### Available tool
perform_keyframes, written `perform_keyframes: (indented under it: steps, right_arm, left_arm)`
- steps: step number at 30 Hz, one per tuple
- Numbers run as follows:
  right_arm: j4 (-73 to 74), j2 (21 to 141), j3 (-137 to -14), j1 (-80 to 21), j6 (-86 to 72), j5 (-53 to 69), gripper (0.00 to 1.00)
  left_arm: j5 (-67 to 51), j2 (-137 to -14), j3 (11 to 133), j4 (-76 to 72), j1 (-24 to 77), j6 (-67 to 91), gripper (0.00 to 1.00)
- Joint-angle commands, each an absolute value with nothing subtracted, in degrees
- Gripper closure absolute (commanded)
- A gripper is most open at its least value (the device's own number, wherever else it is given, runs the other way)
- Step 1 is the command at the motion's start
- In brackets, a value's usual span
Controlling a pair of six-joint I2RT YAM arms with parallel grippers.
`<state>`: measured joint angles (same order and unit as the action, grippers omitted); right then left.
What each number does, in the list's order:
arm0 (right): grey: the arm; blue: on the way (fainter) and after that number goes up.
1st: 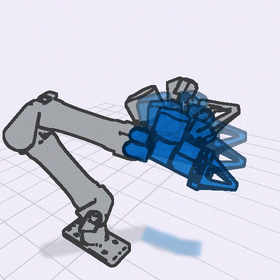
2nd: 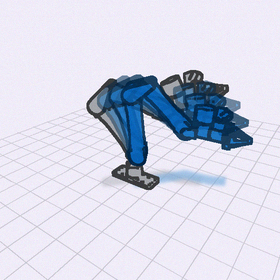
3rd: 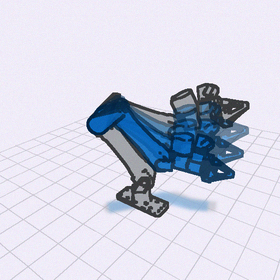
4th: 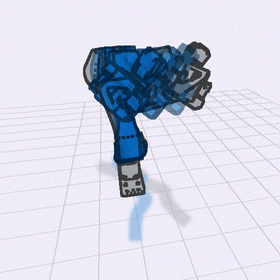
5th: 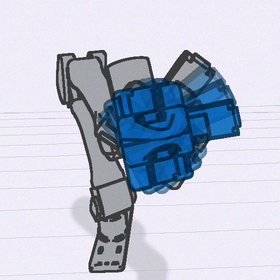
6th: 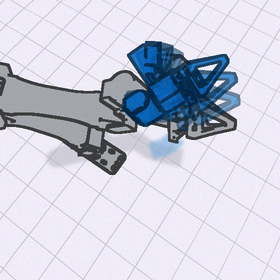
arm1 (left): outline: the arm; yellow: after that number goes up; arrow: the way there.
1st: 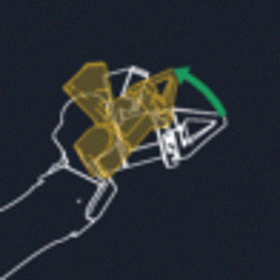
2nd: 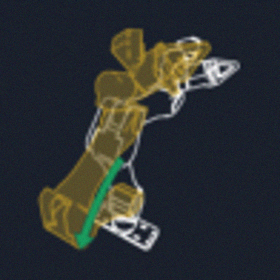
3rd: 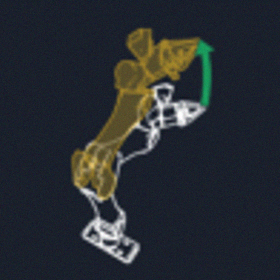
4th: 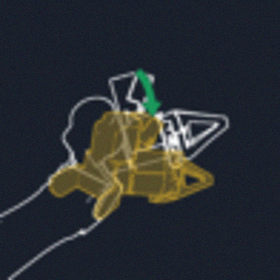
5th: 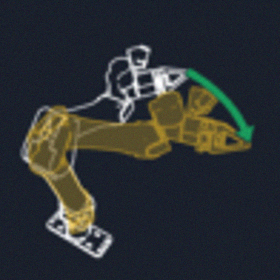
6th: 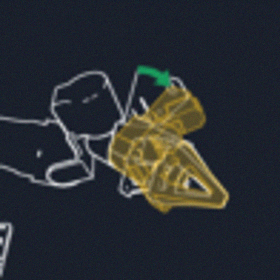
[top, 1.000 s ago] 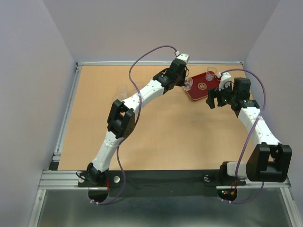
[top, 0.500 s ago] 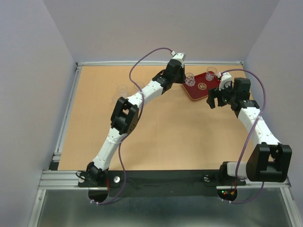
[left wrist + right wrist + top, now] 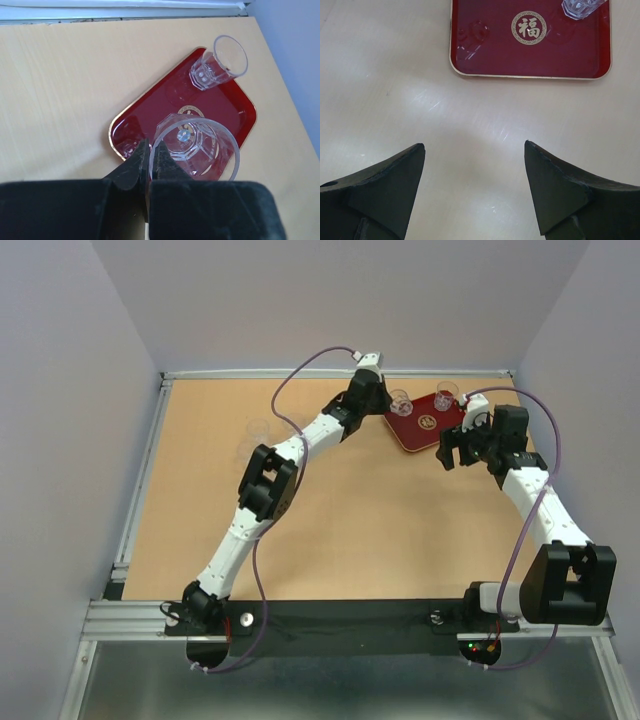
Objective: Place the glasses into the tray
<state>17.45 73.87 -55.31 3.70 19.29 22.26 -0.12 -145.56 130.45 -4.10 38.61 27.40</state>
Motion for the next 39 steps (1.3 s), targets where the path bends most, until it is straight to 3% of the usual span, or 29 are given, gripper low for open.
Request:
perform_keyframes:
  steps: [1, 14, 21, 39]
  right_arm:
    - [14.7, 73.6, -54.6, 3.8, 19.2, 22.1, 0.15]
    - [14.4, 73.7, -54.4, 3.8, 19.2, 22.2, 0.15]
    - [14.4, 74.0, -54.4, 3.8, 19.3, 22.2, 0.15]
    - [14.4, 73.8, -54.3, 3.8, 19.3, 22.1, 0.15]
  left_arm:
    - [0.3, -146.7, 134.3, -9.0, 37.3, 31.6, 1.00]
    - [-0.4, -149.7, 134.5, -9.6, 36.9, 34.8, 1.00]
    - [-0.4, -150.1, 134.6, -9.6, 36.9, 35.3, 0.86]
    - [-1.1, -149.0, 135.0, -9.7, 37.0, 35.4, 0.60]
